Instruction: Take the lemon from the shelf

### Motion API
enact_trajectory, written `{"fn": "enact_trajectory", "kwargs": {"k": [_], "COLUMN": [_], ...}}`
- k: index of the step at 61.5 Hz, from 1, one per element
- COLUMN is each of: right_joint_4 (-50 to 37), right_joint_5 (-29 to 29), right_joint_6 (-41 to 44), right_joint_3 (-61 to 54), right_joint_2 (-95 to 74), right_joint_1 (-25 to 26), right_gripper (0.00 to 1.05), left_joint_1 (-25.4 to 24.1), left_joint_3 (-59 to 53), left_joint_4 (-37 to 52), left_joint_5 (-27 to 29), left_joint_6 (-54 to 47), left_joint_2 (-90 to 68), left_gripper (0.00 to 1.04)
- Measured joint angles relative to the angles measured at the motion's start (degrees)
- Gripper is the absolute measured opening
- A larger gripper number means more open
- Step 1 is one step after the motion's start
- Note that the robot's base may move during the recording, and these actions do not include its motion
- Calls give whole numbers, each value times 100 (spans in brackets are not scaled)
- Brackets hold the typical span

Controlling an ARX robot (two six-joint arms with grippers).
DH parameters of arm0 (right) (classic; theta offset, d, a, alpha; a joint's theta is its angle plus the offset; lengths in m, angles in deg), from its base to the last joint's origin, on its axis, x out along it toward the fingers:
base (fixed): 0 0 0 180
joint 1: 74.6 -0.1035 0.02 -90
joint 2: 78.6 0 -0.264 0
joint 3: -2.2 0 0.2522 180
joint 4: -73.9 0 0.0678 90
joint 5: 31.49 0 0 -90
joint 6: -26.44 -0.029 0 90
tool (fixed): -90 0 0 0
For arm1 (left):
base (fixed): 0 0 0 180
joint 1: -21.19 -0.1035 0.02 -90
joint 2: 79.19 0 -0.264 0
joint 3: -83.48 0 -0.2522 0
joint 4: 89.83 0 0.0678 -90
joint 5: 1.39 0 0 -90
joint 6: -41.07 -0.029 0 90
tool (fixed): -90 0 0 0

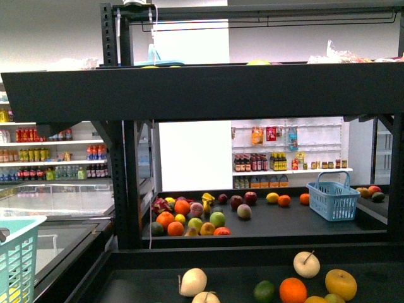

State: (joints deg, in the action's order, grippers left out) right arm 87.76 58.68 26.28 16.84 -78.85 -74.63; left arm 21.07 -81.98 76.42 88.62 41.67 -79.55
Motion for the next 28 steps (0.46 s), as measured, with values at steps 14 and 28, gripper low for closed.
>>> {"fn": "enact_trajectory", "kwargs": {"k": [14, 28], "right_joint_4": [0, 0], "right_joint_5": [0, 0], "right_joint_6": [0, 0], "right_joint_3": [0, 0], "right_joint_2": [0, 0], "right_joint_1": [0, 0], "right_gripper": [102, 102], "left_joint_1": [0, 0], "left_joint_3": [0, 0], "left_joint_4": [0, 0], "left_joint_5": [0, 0], "left_joint_6": [-11, -11], "left_joint_2": [0, 0], "left_gripper": [97, 97]}}
